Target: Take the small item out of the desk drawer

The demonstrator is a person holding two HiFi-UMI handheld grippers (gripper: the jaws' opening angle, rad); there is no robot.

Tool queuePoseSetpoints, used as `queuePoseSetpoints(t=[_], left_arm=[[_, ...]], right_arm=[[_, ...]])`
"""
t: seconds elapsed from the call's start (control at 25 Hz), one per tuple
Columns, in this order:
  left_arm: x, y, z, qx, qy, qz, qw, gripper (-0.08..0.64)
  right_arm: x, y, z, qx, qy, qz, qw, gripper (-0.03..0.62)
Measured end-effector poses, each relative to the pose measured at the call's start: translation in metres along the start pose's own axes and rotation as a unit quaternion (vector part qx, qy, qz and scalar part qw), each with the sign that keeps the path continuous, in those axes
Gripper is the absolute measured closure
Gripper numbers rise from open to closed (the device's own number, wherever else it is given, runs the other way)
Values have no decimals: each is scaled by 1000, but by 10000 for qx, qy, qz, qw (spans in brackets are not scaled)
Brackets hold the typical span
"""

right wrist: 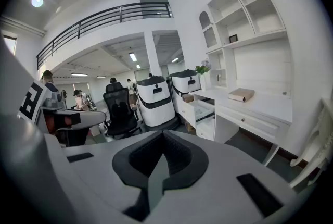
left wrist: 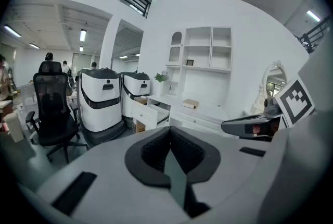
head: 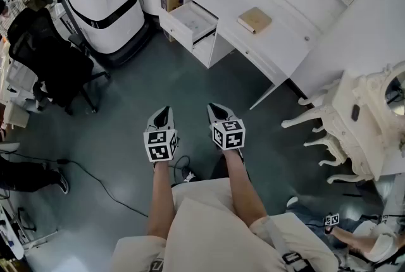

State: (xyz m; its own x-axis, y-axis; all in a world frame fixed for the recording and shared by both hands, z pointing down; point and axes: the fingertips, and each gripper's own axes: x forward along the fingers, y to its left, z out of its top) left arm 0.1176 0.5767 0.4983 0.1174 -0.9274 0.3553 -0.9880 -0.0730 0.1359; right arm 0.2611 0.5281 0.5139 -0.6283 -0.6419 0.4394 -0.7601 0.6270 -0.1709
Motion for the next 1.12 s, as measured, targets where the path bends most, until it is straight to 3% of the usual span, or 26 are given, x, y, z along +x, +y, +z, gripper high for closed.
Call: queuePoseSetpoints(t=[0.32,0.48,0.68,0.96,1.12], left_arm=[[-11,3,3,-23,-50,-6,10000,543],[-7,3,2,-64,-61,-37,10000,543],[6,8,4,-103,-53,9,9999,543],[36,49,3,-131,112,255,9995,543],[64,74,10,-148,286,397,9987,543]], right_arm=[[-7,6,-6,19,59,-32,10000,568],[-7,-8,-3,479,-206,-244,9983,568],[6,-19,0,498,-158,-74,9986,568],[71,-16,13,591,-192,445,9971,568],[114,-25,27,576,-106,425,9974,568]])
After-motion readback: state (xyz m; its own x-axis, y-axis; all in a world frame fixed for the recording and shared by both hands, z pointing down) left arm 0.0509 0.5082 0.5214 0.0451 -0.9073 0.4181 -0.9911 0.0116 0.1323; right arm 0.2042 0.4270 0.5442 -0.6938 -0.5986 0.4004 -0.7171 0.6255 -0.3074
